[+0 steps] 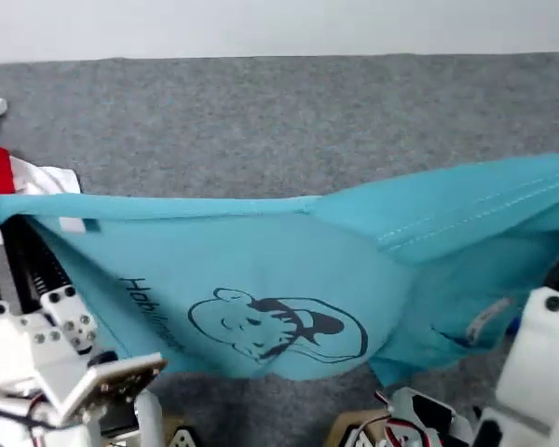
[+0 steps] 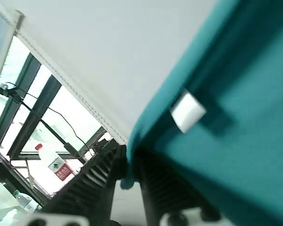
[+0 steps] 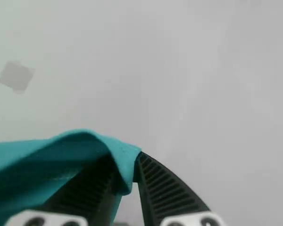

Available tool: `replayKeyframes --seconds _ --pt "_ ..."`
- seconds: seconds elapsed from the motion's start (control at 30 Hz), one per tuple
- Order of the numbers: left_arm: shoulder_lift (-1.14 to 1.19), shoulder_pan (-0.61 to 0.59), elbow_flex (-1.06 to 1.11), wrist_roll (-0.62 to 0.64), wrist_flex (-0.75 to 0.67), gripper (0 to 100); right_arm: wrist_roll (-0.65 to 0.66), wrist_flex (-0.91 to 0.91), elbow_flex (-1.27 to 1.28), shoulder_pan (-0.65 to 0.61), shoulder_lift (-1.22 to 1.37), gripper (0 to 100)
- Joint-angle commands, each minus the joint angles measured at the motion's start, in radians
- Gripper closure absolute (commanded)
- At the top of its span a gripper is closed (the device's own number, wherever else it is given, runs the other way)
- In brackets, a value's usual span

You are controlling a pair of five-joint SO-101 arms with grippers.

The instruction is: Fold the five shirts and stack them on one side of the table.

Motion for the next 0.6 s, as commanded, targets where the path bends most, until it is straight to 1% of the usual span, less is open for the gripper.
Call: replayKeyframes --seconds 0.0,0.07,0.27,0.4,0.5,0.57 --pt "0.023 -0.008 0.021 -0.002 -0.061 100 0.0 -0.007 0.072 0.012 0.059 99.0" --pt "0.051 -0.008 0.039 -0.002 -0.08 100 -0.002 -0.007 0.124 -0.001 0.081 99.0" --pt "0.184 -0.003 0.087 0.006 -0.153 100 -0.002 -0.007 0.267 -0.159 0.154 99.0" --pt "0.305 -0.002 0.104 0.08 -0.222 100 -0.002 -0.007 0.364 -0.251 0.232 99.0" --pt "0.417 0.034 0.104 0.098 -0.259 100 -0.048 -0.007 0.417 -0.312 0.305 99.0" --pt "0.485 0.064 0.097 0.098 -0.259 100 -0.091 -0.007 0.442 -0.346 0.358 99.0"
